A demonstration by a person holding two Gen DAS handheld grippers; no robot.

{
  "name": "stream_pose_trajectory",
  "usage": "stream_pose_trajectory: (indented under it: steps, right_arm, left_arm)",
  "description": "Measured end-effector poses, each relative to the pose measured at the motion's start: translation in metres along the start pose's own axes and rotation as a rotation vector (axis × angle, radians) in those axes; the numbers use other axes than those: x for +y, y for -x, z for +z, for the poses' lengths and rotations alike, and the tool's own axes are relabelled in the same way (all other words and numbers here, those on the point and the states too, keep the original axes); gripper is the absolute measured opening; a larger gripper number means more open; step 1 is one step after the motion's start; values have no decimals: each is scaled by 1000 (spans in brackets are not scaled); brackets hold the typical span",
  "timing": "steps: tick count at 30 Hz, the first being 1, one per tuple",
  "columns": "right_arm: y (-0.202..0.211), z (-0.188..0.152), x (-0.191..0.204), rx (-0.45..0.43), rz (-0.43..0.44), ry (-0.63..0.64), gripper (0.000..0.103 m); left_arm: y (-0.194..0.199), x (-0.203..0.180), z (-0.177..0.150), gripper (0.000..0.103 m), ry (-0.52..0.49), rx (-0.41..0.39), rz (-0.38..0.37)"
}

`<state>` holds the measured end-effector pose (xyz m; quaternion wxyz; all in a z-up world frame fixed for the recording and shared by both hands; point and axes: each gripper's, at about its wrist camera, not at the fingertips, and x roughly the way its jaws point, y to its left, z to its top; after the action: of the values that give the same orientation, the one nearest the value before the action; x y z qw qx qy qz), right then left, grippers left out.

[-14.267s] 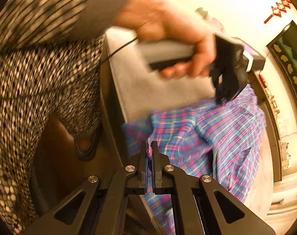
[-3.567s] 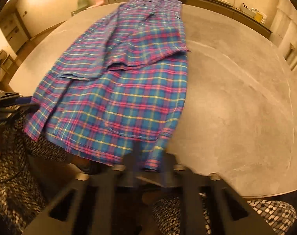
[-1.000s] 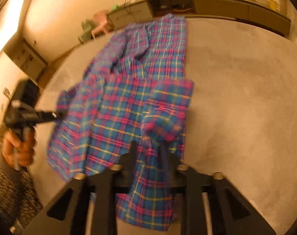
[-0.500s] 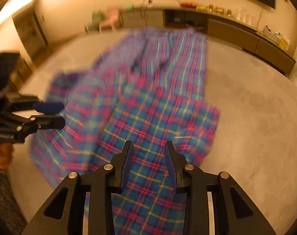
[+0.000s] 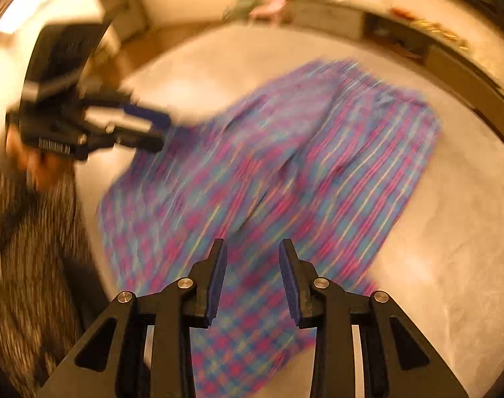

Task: Fold clothes

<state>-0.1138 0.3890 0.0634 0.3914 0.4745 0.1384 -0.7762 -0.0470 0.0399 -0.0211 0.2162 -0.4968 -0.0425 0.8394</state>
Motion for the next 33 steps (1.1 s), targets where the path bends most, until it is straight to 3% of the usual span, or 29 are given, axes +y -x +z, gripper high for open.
stream_pose_trajectory:
  steps: [2, 4, 7, 9, 10, 11, 12, 14, 17, 21, 23, 24, 25, 26, 27, 33]
  right_arm:
    - [-18, 9, -12, 22, -36, -63, 35]
    - [-50, 13, -19, 120, -76, -96, 35]
    - [-48, 21, -19, 146, -64, -84, 36]
    - [-23, 33, -24, 89, -48, -95, 38]
    - [-10, 40, -28, 60, -40, -101, 42]
    - [3, 50, -39, 19, -46, -120, 55]
    - [17, 59, -50, -22, -52, -140, 67]
    - [30, 78, -79, -86, -93, -213, 75]
    - [21, 109, -138, -108, -163, -369, 75]
    - [-5, 140, -196, -73, -231, -417, 75]
    - [-32, 143, -206, -39, -212, -382, 75]
    - [-45, 145, -211, -22, -203, -364, 68]
    - [-58, 147, -216, -4, -195, -346, 54]
    - [-70, 148, -217, 28, -210, -323, 21]
    - [-71, 148, -214, 17, -245, -285, 7]
    - [-52, 129, -214, -3, -200, -317, 5]
  left_arm:
    - [-32, 8, 5, 46, 31, 70, 24]
    - [-56, 15, 5, 47, 15, 121, 66]
    - [-47, 15, 23, 47, 4, 112, 67]
    - [-28, 20, 43, 49, -12, 34, 53]
    - [-24, 25, 55, 59, -30, 3, 56]
    - [-21, 30, 66, 68, -35, -29, 88]
    - [-19, 34, 78, 70, -36, -61, 127]
    - [-35, 59, 108, 71, 15, -77, 186]
    - [-88, 84, 145, 71, 67, -30, 165]
    - [-144, 85, 170, 71, -7, 40, 140]
    - [-158, 79, 171, 71, -54, 51, 169]
    - [-163, 80, 170, 66, -69, 60, 195]
    - [-159, 82, 168, 30, -80, 29, 226]
    - [-156, 89, 167, 6, -49, 19, 208]
    - [-153, 98, 166, 6, -9, 18, 176]
    - [-151, 128, 159, 4, 149, -17, 76]
